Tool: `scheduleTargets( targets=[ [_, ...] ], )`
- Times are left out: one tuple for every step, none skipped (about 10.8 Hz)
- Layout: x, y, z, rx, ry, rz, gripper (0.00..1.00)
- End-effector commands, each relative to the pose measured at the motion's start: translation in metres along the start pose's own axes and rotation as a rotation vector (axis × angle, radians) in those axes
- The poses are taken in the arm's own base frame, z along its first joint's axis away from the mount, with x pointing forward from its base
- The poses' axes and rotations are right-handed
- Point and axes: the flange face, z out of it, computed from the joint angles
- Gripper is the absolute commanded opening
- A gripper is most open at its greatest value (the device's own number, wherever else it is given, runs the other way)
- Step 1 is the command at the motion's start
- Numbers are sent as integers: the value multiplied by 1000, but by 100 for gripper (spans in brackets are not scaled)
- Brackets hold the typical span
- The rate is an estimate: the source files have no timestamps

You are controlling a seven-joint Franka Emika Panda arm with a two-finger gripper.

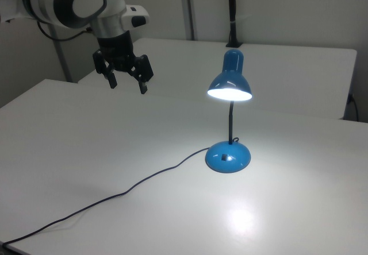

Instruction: Turn off the lamp

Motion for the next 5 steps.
scheduleTargets(
  targets=[
    [-7, 1, 2, -3, -51, -194, 100],
    [-11, 6, 5, 12, -77, -365, 100],
    [-17, 20, 14, 13, -102, -439, 100],
    [-19, 32, 26, -22, -135, -438, 100],
    [-17, 41, 36, -49, -148, -435, 88]
  ],
)
